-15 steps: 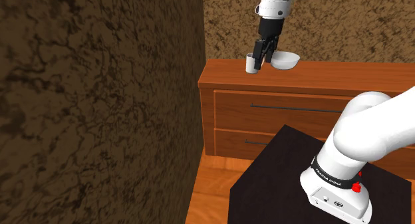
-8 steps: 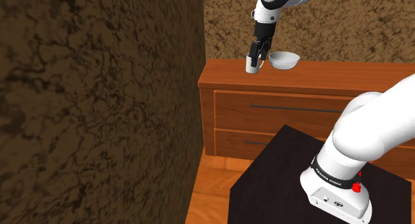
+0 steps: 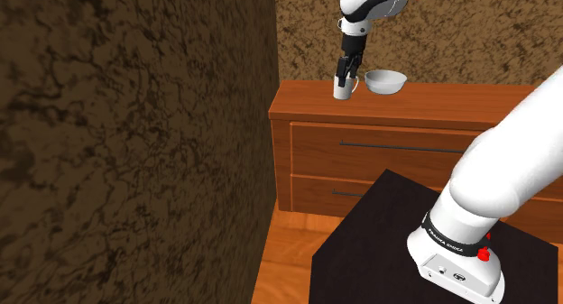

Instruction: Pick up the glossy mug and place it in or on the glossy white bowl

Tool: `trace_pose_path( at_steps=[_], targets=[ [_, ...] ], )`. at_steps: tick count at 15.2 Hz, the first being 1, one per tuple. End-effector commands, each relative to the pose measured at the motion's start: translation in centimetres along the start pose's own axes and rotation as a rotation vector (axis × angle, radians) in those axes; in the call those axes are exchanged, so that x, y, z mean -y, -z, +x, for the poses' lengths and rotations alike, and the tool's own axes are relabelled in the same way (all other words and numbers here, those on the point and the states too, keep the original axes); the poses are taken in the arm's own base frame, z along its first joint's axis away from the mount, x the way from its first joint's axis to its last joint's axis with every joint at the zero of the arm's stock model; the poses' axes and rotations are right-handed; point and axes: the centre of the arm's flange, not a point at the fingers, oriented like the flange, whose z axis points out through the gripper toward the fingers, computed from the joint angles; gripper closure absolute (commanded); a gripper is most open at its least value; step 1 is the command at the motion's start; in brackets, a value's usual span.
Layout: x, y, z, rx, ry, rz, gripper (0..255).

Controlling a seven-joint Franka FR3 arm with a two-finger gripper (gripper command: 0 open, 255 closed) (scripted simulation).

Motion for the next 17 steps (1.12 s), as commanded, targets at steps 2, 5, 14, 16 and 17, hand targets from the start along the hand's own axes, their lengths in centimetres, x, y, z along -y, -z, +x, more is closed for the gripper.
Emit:
trace_pose_path(
  at_steps=[2, 5, 14, 16, 17],
  targets=[
    [-3.3, -1.1, 2.0, -0.003, 0.009, -0.014, 0],
    [-6.4, -2.1, 3.9, -0.007, 0.016, -0.026, 0],
    [-12.9, -5.1, 8.1, -0.014, 0.032, -0.052, 0],
    [-13.0, -6.1, 8.1, -0.014, 0.032, -0.052, 0],
    [-13.0, -6.7, 8.1, -0.014, 0.032, -0.052, 0]
  ],
)
